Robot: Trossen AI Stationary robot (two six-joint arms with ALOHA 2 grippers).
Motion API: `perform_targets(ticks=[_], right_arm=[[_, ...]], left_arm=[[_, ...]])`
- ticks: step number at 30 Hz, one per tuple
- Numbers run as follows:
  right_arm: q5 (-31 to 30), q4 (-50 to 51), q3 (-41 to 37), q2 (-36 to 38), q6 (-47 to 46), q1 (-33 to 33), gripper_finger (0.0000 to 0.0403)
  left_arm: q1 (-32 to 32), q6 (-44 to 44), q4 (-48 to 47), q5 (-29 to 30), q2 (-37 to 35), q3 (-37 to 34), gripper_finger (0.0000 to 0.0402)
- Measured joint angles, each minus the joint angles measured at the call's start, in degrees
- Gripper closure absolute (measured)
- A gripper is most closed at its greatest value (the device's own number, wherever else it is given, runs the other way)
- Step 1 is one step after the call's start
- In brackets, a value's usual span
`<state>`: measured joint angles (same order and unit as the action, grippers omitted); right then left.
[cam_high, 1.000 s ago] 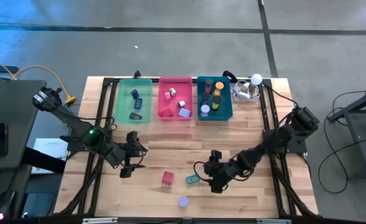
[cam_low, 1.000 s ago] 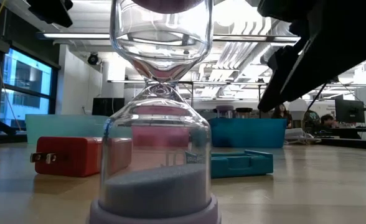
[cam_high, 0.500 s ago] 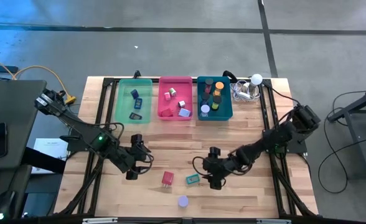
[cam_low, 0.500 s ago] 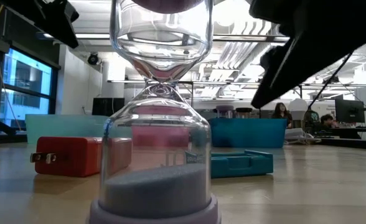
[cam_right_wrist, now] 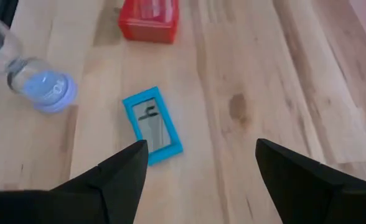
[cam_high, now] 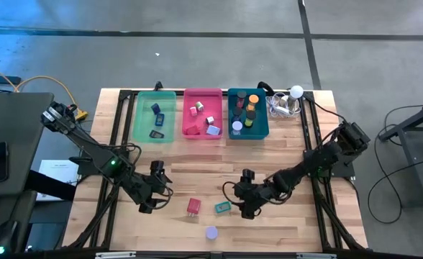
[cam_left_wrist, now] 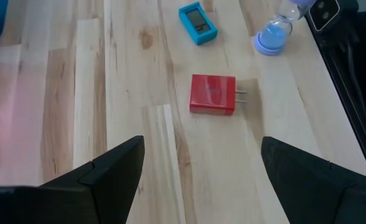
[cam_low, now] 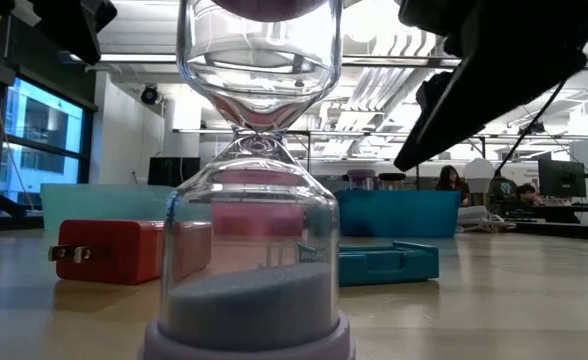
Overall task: Pick & Place Office items
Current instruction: Put the blue digital timer into the green bin
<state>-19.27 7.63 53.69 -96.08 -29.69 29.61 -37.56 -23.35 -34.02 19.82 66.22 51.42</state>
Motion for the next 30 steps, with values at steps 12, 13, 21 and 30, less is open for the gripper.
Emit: perform_targets(ticks=[12, 13, 21, 30], right_arm=[[0.13, -5.02, -0.02, -7.38, 4.15, 0.82, 0.0117], [0.26, -6.22, -0.02, -8.19, 4.86, 0.82, 0.0117], [3.39, -12.73, -0.02, -12.74, 8.45, 0.13, 0.0117], [5.76, -12.7, -0.02, -12.8, 9.61, -0.88, 0.0117]], left_arm=[[-0.09, -0.78, 0.52, 0.26, 0.0, 0.0, 0.0086], [-0.09, -0.85, 0.78, 0.27, 0.0, 0.0, 0.0086], [-0.09, -1.95, 1.11, 0.28, 0.0, 0.01, 0.0086], [-0.07, -1.95, 1.11, 0.32, 0.0, 0.02, 0.0086]])
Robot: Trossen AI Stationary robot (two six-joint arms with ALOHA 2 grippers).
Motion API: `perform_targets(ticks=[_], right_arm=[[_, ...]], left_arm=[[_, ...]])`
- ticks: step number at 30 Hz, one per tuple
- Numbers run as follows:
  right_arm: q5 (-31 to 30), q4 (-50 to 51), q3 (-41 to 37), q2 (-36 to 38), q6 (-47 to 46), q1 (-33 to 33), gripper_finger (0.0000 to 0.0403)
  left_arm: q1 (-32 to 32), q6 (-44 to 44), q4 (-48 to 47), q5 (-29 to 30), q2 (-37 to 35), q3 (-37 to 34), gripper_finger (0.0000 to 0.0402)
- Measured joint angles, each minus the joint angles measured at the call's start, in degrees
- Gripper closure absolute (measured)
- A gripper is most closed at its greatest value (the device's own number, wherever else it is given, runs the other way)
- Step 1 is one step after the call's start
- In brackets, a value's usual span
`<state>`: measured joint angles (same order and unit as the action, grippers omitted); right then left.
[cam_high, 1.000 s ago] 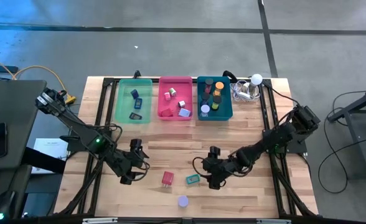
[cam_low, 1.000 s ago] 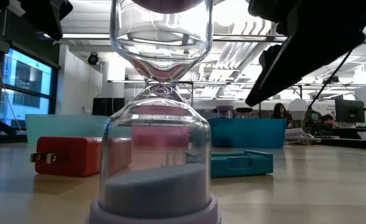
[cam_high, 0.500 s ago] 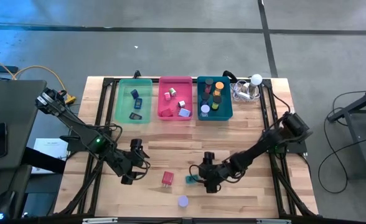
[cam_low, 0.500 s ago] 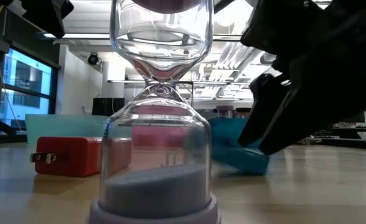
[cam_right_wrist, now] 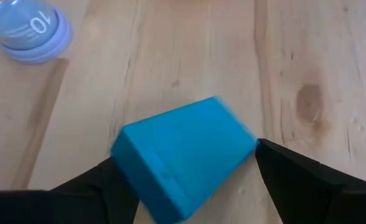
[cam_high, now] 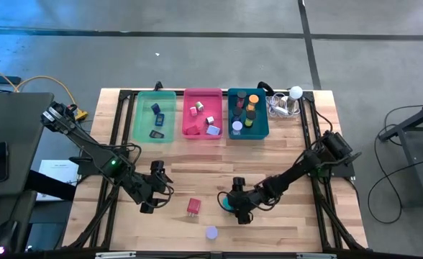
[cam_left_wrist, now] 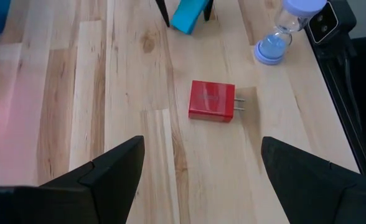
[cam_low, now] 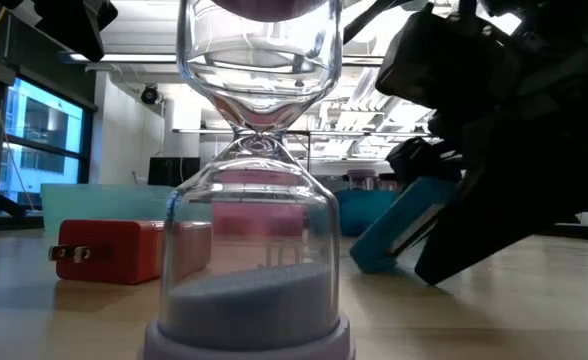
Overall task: Pick & Place Office items
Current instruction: Put the blue digital timer into the green bin
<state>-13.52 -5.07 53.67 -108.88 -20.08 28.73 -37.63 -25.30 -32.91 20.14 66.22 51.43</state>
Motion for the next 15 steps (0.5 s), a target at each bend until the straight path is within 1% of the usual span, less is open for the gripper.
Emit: perform_targets(ticks=[5, 10, 12, 15], right_arm=[[-0.06, -1.02, 0.0, 0.0, 0.0, 0.02, 0.0117], [-1.51, -1.7, 0.0, 0.0, 0.85, 0.11, 0.012], [-1.64, -1.7, 0.0, 0.0, 0.87, 0.13, 0.013], [-1.76, -1.68, 0.0, 0.0, 0.95, 0.13, 0.0159]], left_arm=[[0.0, 0.0, 0.0, 0.0, 0.0, 0.0, 0.0086], [0.0, 0.0, -0.02, 0.0, 0.0, -0.02, 0.0086], [0.0, 0.0, -0.02, 0.0, 0.0, 0.0, 0.0086], [0.0, 0.0, -0.02, 0.0, 0.0, 0.01, 0.0086]])
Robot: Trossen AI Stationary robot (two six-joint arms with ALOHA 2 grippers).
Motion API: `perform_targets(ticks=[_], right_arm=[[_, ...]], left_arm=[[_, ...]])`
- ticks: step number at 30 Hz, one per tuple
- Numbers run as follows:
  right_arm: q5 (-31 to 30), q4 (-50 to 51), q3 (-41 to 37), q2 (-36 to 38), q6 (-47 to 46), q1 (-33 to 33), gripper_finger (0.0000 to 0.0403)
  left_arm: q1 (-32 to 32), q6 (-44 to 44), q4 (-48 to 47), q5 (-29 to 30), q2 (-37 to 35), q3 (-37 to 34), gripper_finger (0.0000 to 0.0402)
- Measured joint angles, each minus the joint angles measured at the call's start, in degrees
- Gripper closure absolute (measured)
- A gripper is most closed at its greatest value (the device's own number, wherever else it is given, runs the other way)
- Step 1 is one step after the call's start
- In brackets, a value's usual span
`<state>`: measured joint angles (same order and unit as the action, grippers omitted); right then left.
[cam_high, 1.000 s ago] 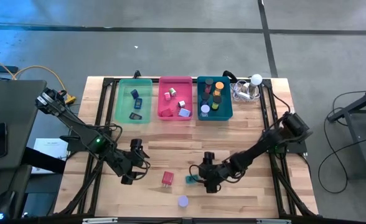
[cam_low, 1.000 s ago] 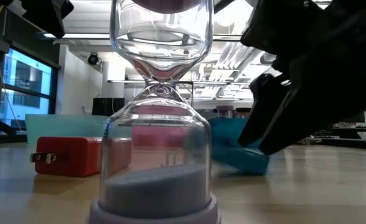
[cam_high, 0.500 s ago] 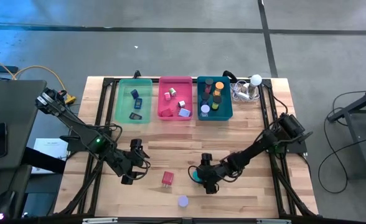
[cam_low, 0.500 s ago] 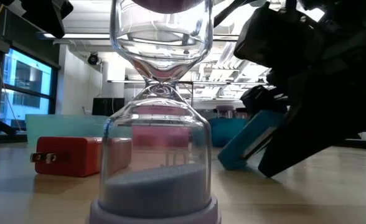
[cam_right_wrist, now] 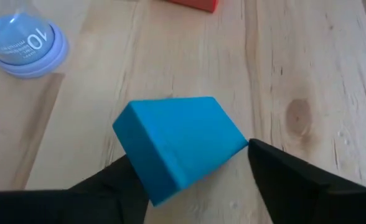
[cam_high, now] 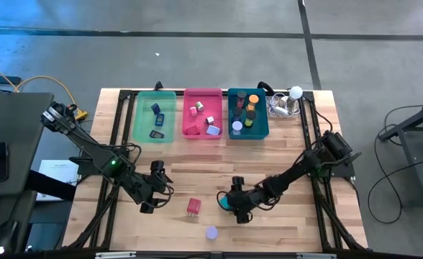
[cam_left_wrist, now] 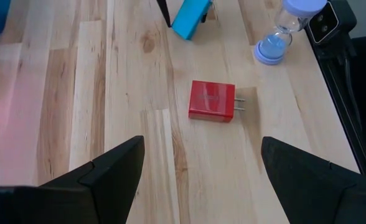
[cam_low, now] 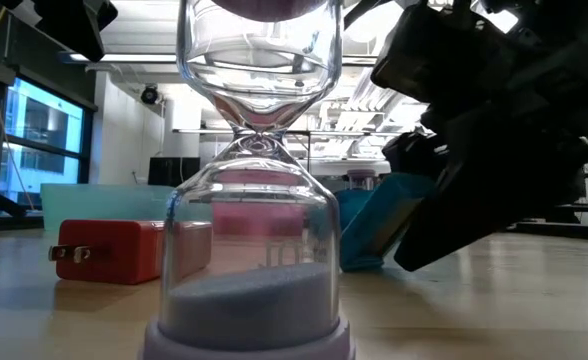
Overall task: Pick & Place Office items
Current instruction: Put the blue digital timer into the green bin
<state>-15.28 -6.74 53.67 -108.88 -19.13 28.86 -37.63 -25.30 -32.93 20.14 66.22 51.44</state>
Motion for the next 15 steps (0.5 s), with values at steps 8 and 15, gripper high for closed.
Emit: perform_targets(ticks=[8, 15], right_arm=[[-1.28, -1.23, 0.0, 0.0, 4.51, 0.0, 0.0282], [-1.15, -2.16, 0.0, 0.02, 7.45, -0.15, 0.0375]], left_arm=[[0.0, 0.01, 0.0, 0.02, 0.0, 0.0, 0.0086], [0.0, 0.0, 0.0, 0.04, 0.0, 0.0, 0.0086]])
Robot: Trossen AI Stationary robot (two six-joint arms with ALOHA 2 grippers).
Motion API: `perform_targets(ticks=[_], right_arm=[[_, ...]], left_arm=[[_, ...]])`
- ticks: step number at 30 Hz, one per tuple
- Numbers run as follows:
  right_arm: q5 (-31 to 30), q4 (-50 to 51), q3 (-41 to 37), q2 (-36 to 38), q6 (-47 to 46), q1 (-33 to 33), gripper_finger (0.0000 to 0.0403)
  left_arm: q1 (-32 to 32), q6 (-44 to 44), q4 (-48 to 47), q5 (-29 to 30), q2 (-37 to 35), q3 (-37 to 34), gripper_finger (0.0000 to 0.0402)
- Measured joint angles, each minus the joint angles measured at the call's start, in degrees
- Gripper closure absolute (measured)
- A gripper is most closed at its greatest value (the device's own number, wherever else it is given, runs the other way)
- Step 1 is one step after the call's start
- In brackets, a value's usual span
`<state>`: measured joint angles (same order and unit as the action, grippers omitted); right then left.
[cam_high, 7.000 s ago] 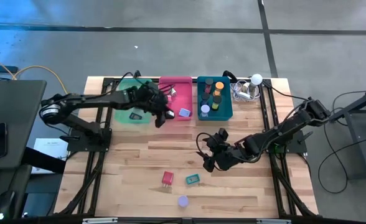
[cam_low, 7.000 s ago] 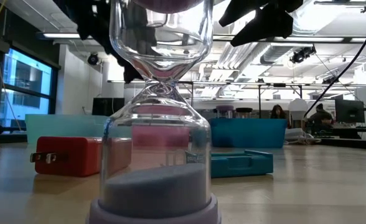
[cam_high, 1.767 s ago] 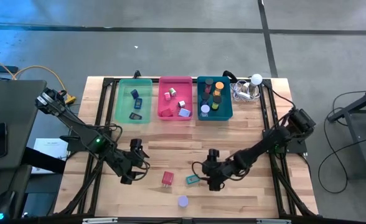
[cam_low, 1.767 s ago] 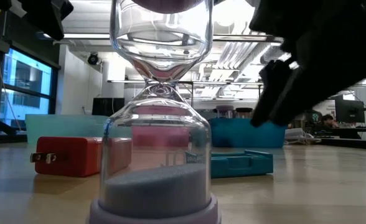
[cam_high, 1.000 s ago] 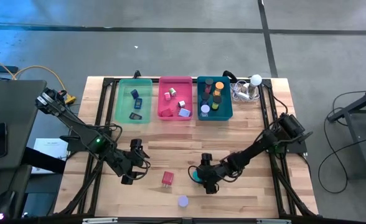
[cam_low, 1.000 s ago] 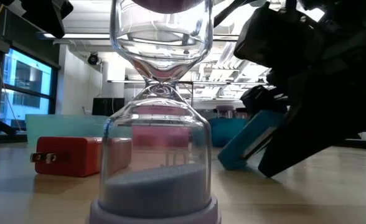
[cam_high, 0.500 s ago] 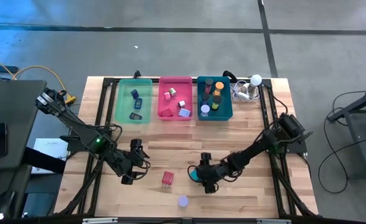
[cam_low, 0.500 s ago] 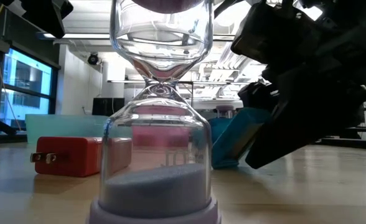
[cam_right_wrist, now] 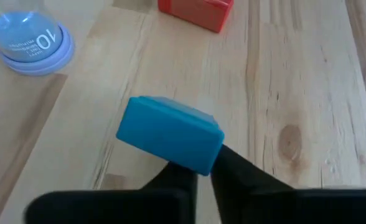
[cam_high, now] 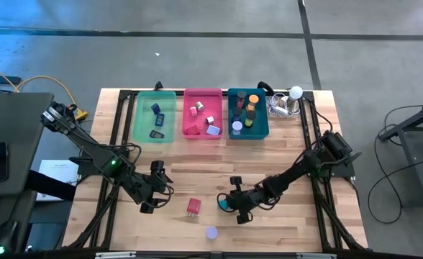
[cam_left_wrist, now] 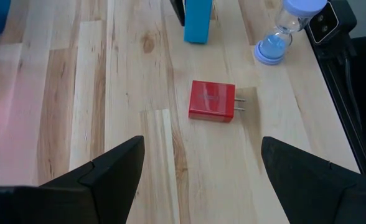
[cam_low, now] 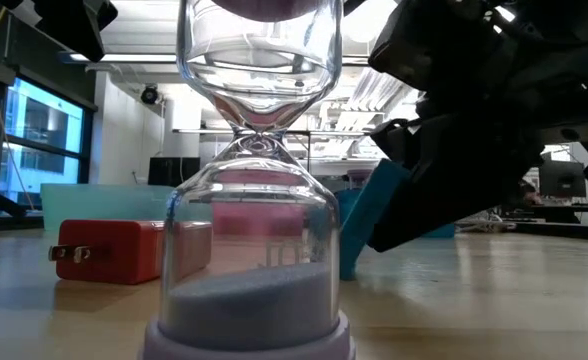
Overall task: Pick & Place Office items
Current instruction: Put the blue digital timer into the green bin
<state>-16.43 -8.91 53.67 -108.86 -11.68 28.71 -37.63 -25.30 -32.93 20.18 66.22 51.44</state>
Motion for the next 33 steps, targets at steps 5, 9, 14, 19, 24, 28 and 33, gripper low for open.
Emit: perform_targets(ticks=[5, 9, 14, 19, 24, 28, 33], right_arm=[[0.1, -0.01, 0.0, 0.0, -0.02, 0.02, 0.0396], [0.33, -0.42, 0.0, 0.0, -0.04, 0.02, 0.0392], [0.3, -0.26, 0.0, 0.0, -1.64, 0.01, 0.0389], [-0.05, 3.2, 0.0, 1.17, -8.43, -0.05, 0.0388], [0.45, 2.54, 0.05, 3.04, -15.25, -0.66, 0.0348], [1.98, 2.67, 0.07, 4.96, -21.32, -1.33, 0.0276], [7.83, 3.03, 2.25, 5.95, -29.89, -3.16, 0.0169]], left_arm=[[0.0, 0.0, 0.0, 0.0, 0.0, 0.0, 0.0086], [0.0, 0.0, 0.0, 0.0, 0.0, 0.0, 0.0086], [0.0, 0.01, 0.0, 0.0, 0.0, 0.0, 0.0086], [0.0, 0.0, 0.0, 0.0, 0.0, 0.0, 0.0086], [0.0, 0.0, -0.04, 0.0, 0.0, 0.0, 0.0086], [-0.02, 0.02, -0.81, -0.13, 0.0, 0.0, 0.0086], [0.1, 0.04, -4.86, -1.46, -1.4, 0.0, 0.0086]])
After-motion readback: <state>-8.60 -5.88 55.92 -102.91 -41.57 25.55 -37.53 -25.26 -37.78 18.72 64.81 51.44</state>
